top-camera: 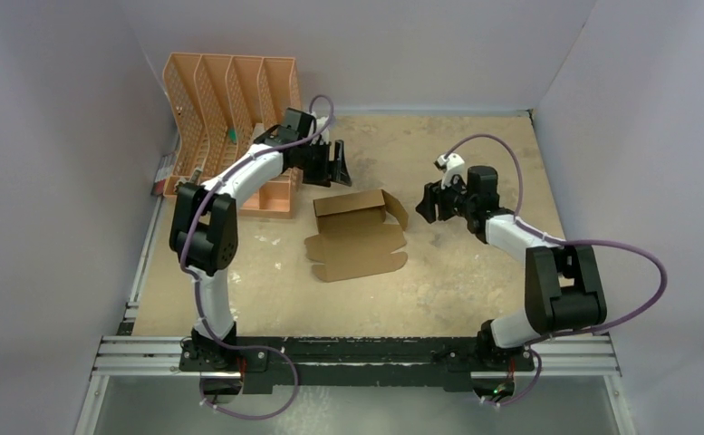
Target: Fold the paper box
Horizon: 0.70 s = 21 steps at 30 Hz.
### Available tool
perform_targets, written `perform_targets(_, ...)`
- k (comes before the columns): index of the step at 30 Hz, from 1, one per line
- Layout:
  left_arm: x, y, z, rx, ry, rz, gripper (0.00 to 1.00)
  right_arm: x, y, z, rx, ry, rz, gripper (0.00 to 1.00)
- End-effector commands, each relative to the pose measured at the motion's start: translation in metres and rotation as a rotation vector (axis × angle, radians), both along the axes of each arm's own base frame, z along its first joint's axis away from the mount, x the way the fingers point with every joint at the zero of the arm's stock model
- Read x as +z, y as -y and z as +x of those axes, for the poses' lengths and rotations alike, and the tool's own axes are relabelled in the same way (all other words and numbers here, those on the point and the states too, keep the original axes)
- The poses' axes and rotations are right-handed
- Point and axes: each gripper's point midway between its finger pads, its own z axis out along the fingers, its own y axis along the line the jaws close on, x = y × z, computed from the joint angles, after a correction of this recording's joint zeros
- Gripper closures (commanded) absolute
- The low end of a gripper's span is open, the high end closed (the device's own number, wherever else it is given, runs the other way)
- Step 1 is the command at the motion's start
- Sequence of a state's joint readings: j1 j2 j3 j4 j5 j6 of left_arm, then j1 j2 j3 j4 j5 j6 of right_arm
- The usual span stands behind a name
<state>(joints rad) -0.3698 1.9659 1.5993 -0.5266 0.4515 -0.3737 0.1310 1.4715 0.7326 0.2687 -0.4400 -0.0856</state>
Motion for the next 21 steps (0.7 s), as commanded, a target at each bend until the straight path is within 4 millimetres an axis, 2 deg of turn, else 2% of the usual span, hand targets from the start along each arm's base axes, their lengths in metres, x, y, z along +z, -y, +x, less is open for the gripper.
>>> perform_targets(1,0.020,0.026,0.000,-0.099,0.042,-0.090,0.31,0.017,-0.018,0.004,0.097,0.057,0.019,0.38)
perform_targets(5,0.017,0.037,-0.003,-0.128,0.032,-0.120,0.31,0.015,-0.032,0.006,0.130,0.038,0.044,0.38)
perform_targets(9,0.015,0.048,-0.008,-0.161,0.012,-0.155,0.31,0.004,-0.055,-0.002,0.175,0.020,0.058,0.38)
perform_targets(13,0.013,0.057,-0.016,-0.180,-0.011,-0.182,0.31,-0.004,-0.069,-0.010,0.202,0.006,0.064,0.37)
perform_targets(21,0.016,0.063,-0.027,-0.154,-0.018,-0.247,0.32,0.003,-0.089,-0.023,0.257,0.082,0.145,0.36)
